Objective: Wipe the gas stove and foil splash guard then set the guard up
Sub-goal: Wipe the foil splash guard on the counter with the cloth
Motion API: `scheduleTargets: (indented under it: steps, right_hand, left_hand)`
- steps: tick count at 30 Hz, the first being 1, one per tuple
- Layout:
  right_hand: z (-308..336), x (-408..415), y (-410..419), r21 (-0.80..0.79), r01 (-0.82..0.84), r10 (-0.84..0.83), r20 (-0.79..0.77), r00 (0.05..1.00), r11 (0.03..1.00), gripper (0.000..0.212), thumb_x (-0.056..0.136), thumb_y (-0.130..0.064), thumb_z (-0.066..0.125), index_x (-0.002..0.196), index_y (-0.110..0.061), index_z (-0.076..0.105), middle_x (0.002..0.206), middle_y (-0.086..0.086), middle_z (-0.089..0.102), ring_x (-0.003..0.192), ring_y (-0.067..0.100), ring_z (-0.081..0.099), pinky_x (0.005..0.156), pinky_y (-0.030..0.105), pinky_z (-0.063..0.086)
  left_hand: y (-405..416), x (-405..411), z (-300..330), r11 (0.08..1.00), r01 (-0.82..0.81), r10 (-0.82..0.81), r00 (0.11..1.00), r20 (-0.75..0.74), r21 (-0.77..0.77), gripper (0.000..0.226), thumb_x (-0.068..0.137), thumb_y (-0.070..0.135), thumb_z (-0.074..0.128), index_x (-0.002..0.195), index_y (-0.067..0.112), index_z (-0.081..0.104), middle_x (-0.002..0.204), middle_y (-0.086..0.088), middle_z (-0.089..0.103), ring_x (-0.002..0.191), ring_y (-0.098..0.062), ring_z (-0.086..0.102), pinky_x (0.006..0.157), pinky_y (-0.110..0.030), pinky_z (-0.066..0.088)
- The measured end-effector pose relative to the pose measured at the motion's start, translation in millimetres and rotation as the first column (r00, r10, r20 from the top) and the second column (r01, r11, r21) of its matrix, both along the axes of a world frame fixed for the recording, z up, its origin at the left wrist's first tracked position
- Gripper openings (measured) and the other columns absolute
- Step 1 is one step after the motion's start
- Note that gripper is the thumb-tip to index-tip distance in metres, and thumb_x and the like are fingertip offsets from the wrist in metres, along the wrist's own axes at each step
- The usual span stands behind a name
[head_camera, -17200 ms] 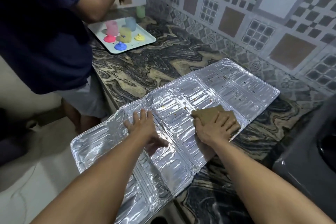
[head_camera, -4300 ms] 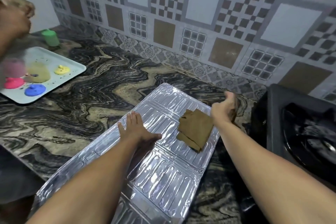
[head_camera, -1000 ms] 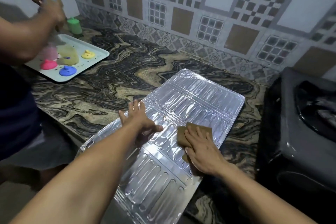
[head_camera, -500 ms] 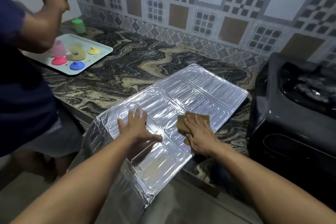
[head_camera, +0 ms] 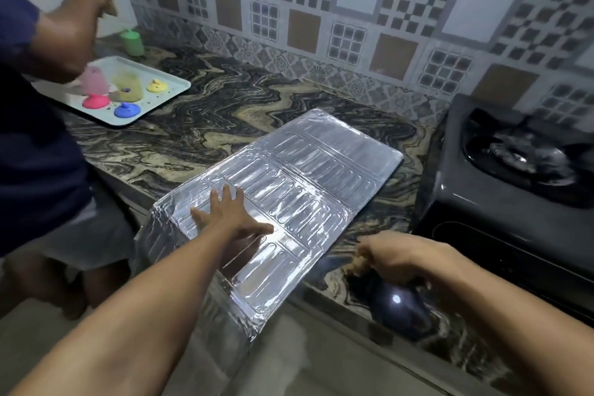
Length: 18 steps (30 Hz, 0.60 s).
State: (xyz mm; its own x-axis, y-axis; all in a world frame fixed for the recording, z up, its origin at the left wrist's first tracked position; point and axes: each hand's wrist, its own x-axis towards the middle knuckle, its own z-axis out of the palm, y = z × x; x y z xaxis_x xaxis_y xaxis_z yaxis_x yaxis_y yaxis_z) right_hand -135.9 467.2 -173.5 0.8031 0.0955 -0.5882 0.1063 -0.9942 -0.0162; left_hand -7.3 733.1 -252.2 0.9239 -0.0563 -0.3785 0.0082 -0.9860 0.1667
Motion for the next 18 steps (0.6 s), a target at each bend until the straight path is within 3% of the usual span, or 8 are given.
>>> scheduleTargets:
  steps: [4,6,8,11,13,15,18]
  right_hand:
    - [-24.8,-28.2,-19.4,-0.036,0.099,-0.086,0.27,0.959,0.994,0.045,0.087,-0.022,0.05,0.131,-0.024,0.046,0.138,0.003,0.052,0.126,0.027,0.051,0.101,0.034,0.04]
    - [-44.9,-39.5,-17.9,-0.052,0.111,-0.095,0.251,0.963,0.992,0.059,0.093,-0.031,0.046,0.147,-0.016,0.029,0.156,0.008,0.031,0.143,0.028,0.03,0.117,0.039,0.024]
    - [-58.6,-47.3,-15.2,-0.027,0.151,-0.143,0.192,0.971,0.988,0.074,0.093,-0.053,0.041,0.152,-0.013,0.02,0.162,0.007,0.016,0.149,0.03,0.013,0.121,0.045,0.009]
    - [-58.5,-45.3,-13.1,-0.053,0.122,-0.097,0.339,0.936,0.991,0.057,0.096,-0.054,0.032,0.138,-0.017,0.044,0.15,0.005,0.039,0.139,0.028,0.032,0.117,0.043,0.021]
    - [-52.3,-40.8,-8.2,-0.079,0.119,-0.079,0.395,0.915,0.99,0.044,0.097,-0.045,0.036,0.126,-0.018,0.055,0.139,0.004,0.049,0.13,0.027,0.042,0.11,0.042,0.032]
    - [-48.6,-37.8,-0.3,-0.081,0.122,-0.077,0.417,0.906,0.989,0.037,0.095,-0.039,0.042,0.12,-0.016,0.057,0.131,0.004,0.052,0.124,0.027,0.047,0.103,0.04,0.039]
    - [-45.9,-32.7,15.2,-0.002,0.088,-0.075,0.5,0.863,0.996,0.033,0.094,-0.036,0.047,0.118,-0.014,0.055,0.128,0.003,0.053,0.121,0.026,0.05,0.097,0.037,0.041]
  left_hand:
    - [-11.8,-12.7,3.8,0.999,-0.029,0.028,0.999,0.044,0.02,0.132,0.051,0.092,0.051,0.153,0.025,0.001,0.162,-0.005,-0.01,0.148,-0.033,-0.005,0.108,-0.072,0.01]
    - [-14.4,-16.5,3.0,0.999,-0.041,0.04,0.998,0.044,0.022,0.131,0.052,0.093,0.049,0.153,0.025,0.002,0.162,-0.006,-0.009,0.148,-0.035,-0.003,0.108,-0.071,0.011]
    - [-14.8,-17.4,3.2,0.999,-0.046,0.045,0.997,0.058,0.025,0.123,0.057,0.092,0.046,0.153,0.025,0.007,0.162,-0.005,-0.004,0.148,-0.034,0.001,0.108,-0.069,0.012]
    - [-3.7,-9.6,4.7,0.995,-0.088,0.093,0.988,0.126,-0.051,0.087,0.077,0.076,0.047,0.142,0.019,0.037,0.153,-0.007,0.032,0.139,-0.031,0.031,0.106,-0.055,0.027]
    - [11.8,-2.8,0.5,0.966,-0.147,0.186,0.967,0.177,-0.21,0.061,0.084,0.055,0.058,0.128,0.015,0.049,0.135,-0.011,0.052,0.123,-0.031,0.047,0.102,-0.047,0.038]
    - [29.1,-0.5,-2.7,0.905,-0.239,0.325,0.923,0.207,-0.352,0.055,0.08,0.038,0.069,0.127,0.016,0.05,0.13,-0.013,0.053,0.118,-0.032,0.049,0.097,-0.044,0.044]
    - [50.2,0.4,-0.2,0.897,-0.279,0.356,0.916,0.186,-0.343,0.058,0.076,0.024,0.075,0.127,0.012,0.05,0.134,-0.015,0.047,0.117,-0.032,0.046,0.092,-0.039,0.044]
